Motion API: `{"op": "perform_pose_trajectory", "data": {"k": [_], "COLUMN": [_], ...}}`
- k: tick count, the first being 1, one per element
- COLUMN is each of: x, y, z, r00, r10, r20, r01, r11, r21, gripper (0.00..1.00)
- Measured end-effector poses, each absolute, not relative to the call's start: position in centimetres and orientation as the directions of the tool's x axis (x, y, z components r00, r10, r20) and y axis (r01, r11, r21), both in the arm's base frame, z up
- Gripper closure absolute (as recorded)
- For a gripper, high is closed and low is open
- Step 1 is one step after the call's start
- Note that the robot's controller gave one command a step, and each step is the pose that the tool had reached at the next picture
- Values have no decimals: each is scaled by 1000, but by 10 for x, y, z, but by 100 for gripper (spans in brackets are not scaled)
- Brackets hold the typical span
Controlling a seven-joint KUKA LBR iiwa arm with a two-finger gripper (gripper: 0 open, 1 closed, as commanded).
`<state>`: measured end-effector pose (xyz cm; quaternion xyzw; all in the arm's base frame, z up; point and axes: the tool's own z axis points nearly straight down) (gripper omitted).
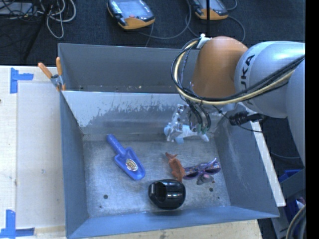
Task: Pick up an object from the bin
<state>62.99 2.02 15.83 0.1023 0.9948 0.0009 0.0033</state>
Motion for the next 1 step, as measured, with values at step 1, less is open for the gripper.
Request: {"op": "perform_pose_trajectory", "data": {"k": [1], "x": [629], "y": [20], "z": [192], "r00": [-979], "r10": [204], "r20": [-3], "r01": [204], "r11": [979], "r21": [2], "gripper": [100]}}
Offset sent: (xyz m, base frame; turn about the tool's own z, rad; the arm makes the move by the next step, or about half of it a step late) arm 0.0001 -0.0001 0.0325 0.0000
